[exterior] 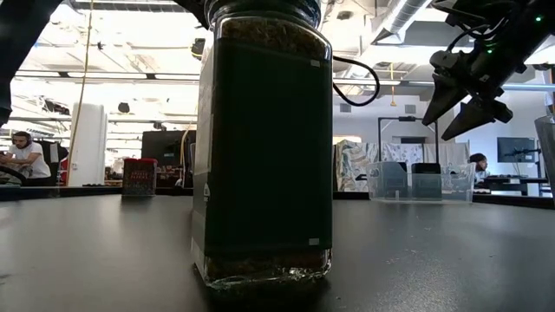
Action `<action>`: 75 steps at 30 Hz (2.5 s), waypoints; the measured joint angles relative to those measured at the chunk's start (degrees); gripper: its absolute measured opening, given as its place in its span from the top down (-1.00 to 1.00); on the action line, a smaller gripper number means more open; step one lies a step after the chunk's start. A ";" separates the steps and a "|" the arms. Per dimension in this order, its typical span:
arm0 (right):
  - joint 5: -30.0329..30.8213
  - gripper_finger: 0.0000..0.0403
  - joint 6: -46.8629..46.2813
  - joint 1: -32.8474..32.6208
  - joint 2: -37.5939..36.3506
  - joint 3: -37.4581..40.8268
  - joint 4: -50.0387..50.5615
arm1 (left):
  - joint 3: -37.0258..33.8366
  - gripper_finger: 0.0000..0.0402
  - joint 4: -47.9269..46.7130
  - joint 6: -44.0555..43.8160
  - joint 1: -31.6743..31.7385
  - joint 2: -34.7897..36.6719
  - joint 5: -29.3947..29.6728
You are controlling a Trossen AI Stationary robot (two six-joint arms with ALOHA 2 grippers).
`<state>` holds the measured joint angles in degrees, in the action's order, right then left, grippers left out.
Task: Sort spices by type
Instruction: Put the top green seasoning bottle into the white bin, then put the top black seasoning can into the transparent bin
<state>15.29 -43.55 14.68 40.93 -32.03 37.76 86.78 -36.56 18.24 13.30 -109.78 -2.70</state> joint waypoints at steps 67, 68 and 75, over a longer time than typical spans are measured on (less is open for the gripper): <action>0.00 -0.52 -0.05 -0.01 0.00 0.00 -0.07 | 14.01 -0.16 -20.95 -6.11 -0.07 0.53 2.13; -0.01 -0.52 -0.07 -0.01 0.00 0.00 -0.07 | 14.19 -0.16 -21.12 -6.15 -0.07 0.92 2.00; 0.00 -0.52 -0.07 -0.02 -0.02 0.00 -0.11 | 14.43 -0.16 -23.43 -2.14 -0.02 8.30 1.86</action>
<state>15.29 -43.62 14.66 40.91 -32.03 37.65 101.22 -59.99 16.10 13.28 -101.48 -0.84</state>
